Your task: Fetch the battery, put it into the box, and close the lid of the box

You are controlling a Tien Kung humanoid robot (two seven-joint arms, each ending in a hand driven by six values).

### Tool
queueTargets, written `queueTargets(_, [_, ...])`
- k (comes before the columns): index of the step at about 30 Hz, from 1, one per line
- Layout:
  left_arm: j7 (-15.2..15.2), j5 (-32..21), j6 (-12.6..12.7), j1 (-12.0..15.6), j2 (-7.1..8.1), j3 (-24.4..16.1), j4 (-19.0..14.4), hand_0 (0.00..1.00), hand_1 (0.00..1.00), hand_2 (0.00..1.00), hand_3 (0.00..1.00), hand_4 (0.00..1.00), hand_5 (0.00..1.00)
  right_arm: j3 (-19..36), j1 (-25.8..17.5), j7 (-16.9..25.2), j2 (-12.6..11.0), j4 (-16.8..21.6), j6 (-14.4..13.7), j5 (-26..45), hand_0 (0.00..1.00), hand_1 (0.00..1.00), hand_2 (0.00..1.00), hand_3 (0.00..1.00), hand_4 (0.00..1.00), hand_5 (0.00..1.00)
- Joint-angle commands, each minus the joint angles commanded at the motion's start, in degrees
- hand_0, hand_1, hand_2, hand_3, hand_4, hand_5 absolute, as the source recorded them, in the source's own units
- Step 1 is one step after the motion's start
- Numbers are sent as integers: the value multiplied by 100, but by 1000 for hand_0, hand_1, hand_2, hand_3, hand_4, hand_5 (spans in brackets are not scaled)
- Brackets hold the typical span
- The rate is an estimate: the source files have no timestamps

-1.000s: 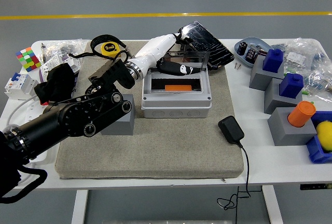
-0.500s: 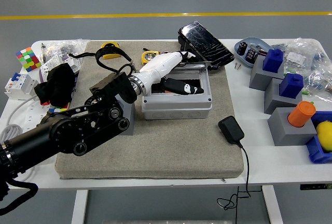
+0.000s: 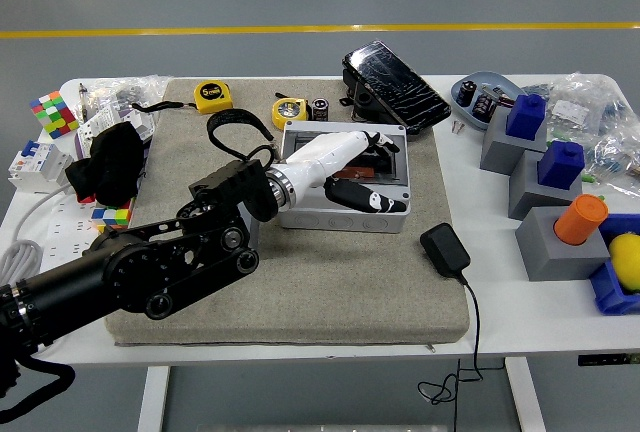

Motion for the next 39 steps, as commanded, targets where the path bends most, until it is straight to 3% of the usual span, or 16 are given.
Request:
queueTargets(4, [-103, 28, 93, 149, 78, -334, -287, 703, 804, 770, 794, 998, 544, 13, 3, 2, 2, 0, 1, -7, 666, 666, 676, 549, 897, 487])
queueTargets(8, [-486, -162, 443, 523, 281, -951, -753, 672, 782, 768, 779, 998, 541, 8, 4, 5, 3, -7, 4, -6, 667, 666, 674, 549, 897, 488])
queueTargets(13, [-1301, -1102, 939, 1311, 703, -1925, -1334, 672, 782, 768, 779, 998, 541, 9, 50, 16, -5, -72, 7, 35, 667, 666, 674, 549, 897, 488])
queueTargets(14, [-1404, -1244, 988, 1435, 761, -2072, -1399, 614, 720, 719, 751, 998, 501, 2, 65, 20, -5, -97, 8, 59, 667, 666, 676, 548, 897, 488])
queueTargets(15, [-1566, -1447, 1062, 1621, 846, -2272, -1484, 614, 720, 719, 751, 998, 501, -15, 88, 23, -7, -136, 10, 101, 667, 666, 676, 548, 897, 488])
queueTargets(19, [-2292, -2374, 1264, 2302, 1098, -3030, -1540, 614, 720, 719, 751, 998, 501, 23, 167, 31, -33, -224, 8, 168, 667, 666, 676, 548, 897, 488])
queueTargets(20, [-2425, -2627, 1248, 2447, 1142, -3201, -1522, 557, 654, 641, 705, 998, 395, 36, 188, 31, -44, -226, 9, 167, 667, 666, 676, 549, 899, 489])
queueTargets(21, [-2530, -2888, 1225, 2609, 1181, -3392, -1502, 557, 654, 641, 705, 998, 395, 48, 207, 31, -53, -229, 9, 164, 667, 666, 676, 549, 899, 489])
queueTargets(23, [-2629, -3207, 1184, 2854, 1229, -3695, -1487, 557, 654, 641, 705, 998, 395, 68, 231, 34, -61, -242, 10, 171, 667, 666, 676, 549, 899, 489])
queueTargets(28, [-2629, -3339, 1063, 3242, 1288, -4358, -1447, 568, 658, 646, 710, 998, 436, 91, 259, 28, -67, -282, 15, 187, 667, 666, 676, 550, 898, 489])
queueTargets(34, [-2396, -3196, 810, 3408, 1341, -4939, -1306, 565, 656, 650, 713, 998, 444, 157, 237, 16, -91, -288, 27, 155, 667, 667, 676, 549, 899, 489])
queueTargets(39, [-2275, -3092, 709, 3467, 1316, -5091, -1171, 565, 658, 651, 714, 998, 445, 153, 207, 9, -91, -304, 36, 166, 668, 666, 676, 549, 899, 491])
